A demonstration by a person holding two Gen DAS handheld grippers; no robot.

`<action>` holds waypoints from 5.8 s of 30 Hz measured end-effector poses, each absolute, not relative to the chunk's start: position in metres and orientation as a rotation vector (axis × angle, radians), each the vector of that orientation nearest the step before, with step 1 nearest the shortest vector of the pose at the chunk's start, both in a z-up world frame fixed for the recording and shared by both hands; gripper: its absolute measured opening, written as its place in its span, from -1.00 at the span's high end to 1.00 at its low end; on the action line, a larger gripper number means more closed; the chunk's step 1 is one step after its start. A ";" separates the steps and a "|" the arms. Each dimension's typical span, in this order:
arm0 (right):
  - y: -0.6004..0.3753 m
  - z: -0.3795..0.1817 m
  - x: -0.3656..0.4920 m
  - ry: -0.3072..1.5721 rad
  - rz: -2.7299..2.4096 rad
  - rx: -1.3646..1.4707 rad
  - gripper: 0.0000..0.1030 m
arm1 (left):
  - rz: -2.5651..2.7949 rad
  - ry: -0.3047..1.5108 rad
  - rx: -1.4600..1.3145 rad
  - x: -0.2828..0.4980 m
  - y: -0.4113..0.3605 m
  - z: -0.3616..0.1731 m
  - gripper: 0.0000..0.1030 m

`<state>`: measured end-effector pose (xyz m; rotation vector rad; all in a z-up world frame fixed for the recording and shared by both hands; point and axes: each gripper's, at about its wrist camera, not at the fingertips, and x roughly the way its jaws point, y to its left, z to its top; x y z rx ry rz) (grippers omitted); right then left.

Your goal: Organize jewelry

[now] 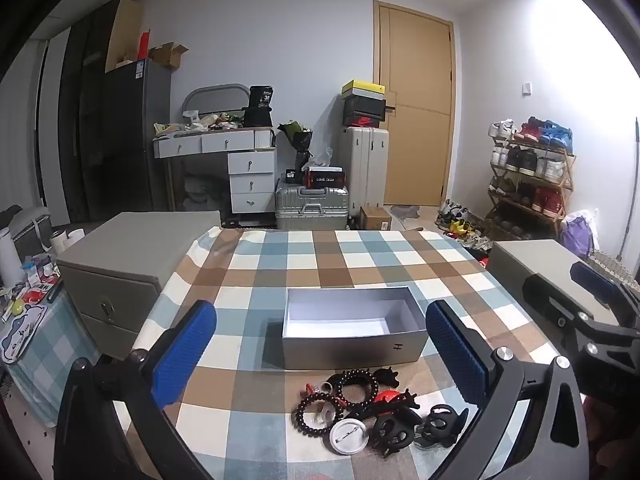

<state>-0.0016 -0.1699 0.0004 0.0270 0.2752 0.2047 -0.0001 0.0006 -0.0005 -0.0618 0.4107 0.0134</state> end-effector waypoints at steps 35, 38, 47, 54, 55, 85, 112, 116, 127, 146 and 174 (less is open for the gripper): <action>-0.165 0.001 -0.011 0.247 0.255 0.043 -1.00 | 0.047 0.392 -0.073 -0.005 0.009 -0.006 -0.98; -0.165 0.001 -0.012 0.245 0.252 0.034 -1.00 | 0.052 0.395 -0.076 -0.006 0.010 -0.007 -0.98; -0.164 0.001 -0.014 0.246 0.254 0.032 -1.00 | 0.054 0.403 -0.072 -0.004 0.011 -0.007 -0.98; -0.164 0.003 -0.015 0.242 0.256 0.027 -1.00 | 0.051 0.416 -0.071 -0.003 0.012 -0.009 -0.98; -0.164 0.002 -0.015 0.243 0.257 0.027 -1.00 | 0.052 0.418 -0.072 -0.003 0.012 -0.009 -0.98; -0.174 -0.014 -0.007 0.299 0.310 0.068 -1.00 | 0.038 0.478 -0.077 0.003 0.015 -0.016 -0.98; -0.171 -0.127 0.023 0.687 0.508 0.059 -0.78 | -0.110 0.636 -0.086 0.014 0.010 -0.077 -0.98; -0.173 -0.137 0.028 0.729 0.524 0.082 -0.64 | -0.143 0.654 -0.080 0.012 0.008 -0.083 -0.98; -0.173 -0.147 0.032 0.776 0.557 0.089 -0.02 | -0.191 0.645 -0.076 0.008 0.011 -0.085 -0.98; -0.199 -0.141 0.022 0.719 0.554 0.171 0.17 | -0.393 0.759 -0.078 0.024 -0.022 -0.090 -0.98; -0.235 -0.135 0.014 0.650 0.537 0.250 0.17 | -0.388 0.948 0.112 0.038 -0.059 -0.112 0.16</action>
